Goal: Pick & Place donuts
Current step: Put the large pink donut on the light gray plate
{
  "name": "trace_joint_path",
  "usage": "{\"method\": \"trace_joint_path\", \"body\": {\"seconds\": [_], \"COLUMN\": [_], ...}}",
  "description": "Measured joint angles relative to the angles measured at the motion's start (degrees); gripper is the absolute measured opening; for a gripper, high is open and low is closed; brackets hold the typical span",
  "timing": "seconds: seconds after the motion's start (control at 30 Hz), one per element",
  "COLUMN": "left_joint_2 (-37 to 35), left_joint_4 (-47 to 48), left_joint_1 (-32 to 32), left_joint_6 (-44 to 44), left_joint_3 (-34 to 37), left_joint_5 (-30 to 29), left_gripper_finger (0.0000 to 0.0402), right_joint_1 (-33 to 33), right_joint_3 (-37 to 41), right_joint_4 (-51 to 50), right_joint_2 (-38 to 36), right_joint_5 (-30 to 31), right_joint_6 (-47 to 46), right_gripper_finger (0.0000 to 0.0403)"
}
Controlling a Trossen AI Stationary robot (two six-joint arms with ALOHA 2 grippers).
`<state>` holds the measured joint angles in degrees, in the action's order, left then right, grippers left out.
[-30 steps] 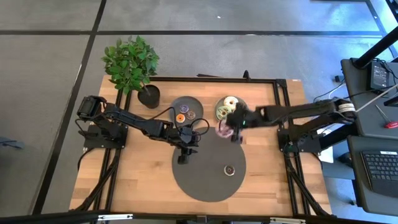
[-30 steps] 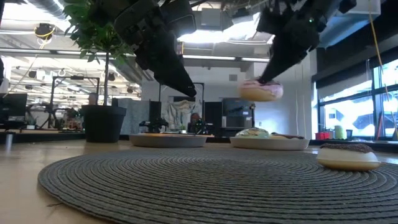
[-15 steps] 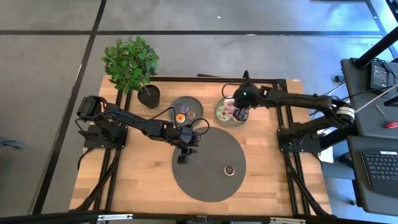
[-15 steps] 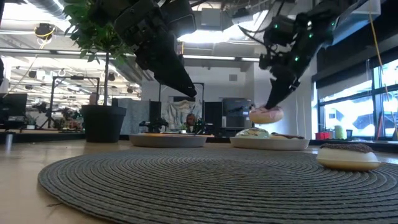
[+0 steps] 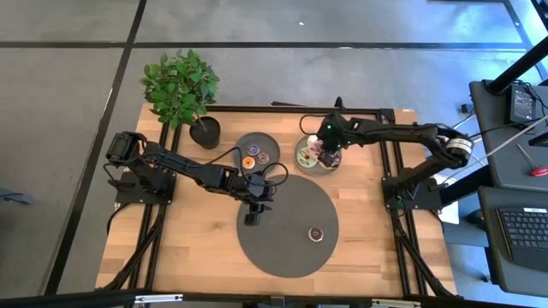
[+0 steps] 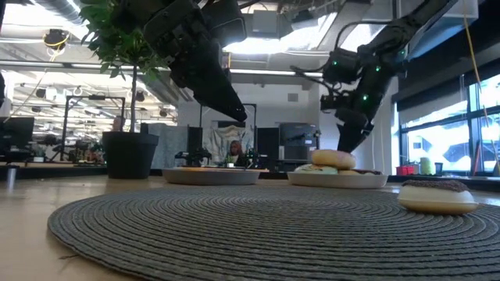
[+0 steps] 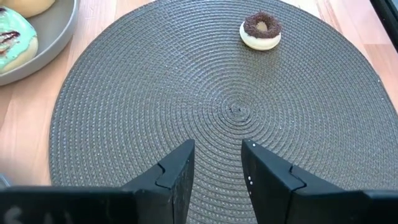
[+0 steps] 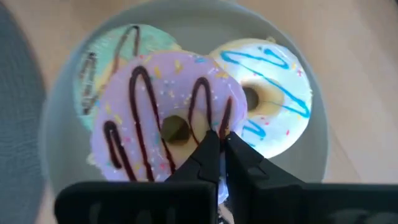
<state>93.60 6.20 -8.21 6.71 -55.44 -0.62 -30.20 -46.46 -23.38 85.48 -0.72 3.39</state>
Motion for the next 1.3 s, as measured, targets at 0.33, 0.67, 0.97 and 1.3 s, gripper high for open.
{"method": "trace_joint_path", "body": {"seconds": [0.33,0.67,0.97,1.3], "left_joint_2": [0.0,0.0,0.0,0.0], "left_joint_4": [0.0,0.01,0.0,0.0], "left_joint_1": [0.0,0.0,0.0,0.0], "left_joint_6": [-0.01,-0.01,-0.01,-0.01], "left_joint_3": [0.0,0.0,0.0,0.0], "left_joint_5": [0.02,0.02,0.0,0.0], "left_gripper_finger": [0.0129,0.0129,0.0129,0.0129], "right_joint_1": [0.04,0.02,0.02,0.02], "right_joint_3": [-0.11,-0.02,-0.02,-0.02], "right_joint_4": [0.13,0.17,0.13,0.15], "right_joint_2": [2.27,0.28,-0.16,-0.16], "right_joint_5": [3.85,3.69,3.64,3.66], "right_joint_6": [1.11,1.41,0.12,0.12], "right_gripper_finger": [0.0046,0.0074,0.0076,0.0095]}}
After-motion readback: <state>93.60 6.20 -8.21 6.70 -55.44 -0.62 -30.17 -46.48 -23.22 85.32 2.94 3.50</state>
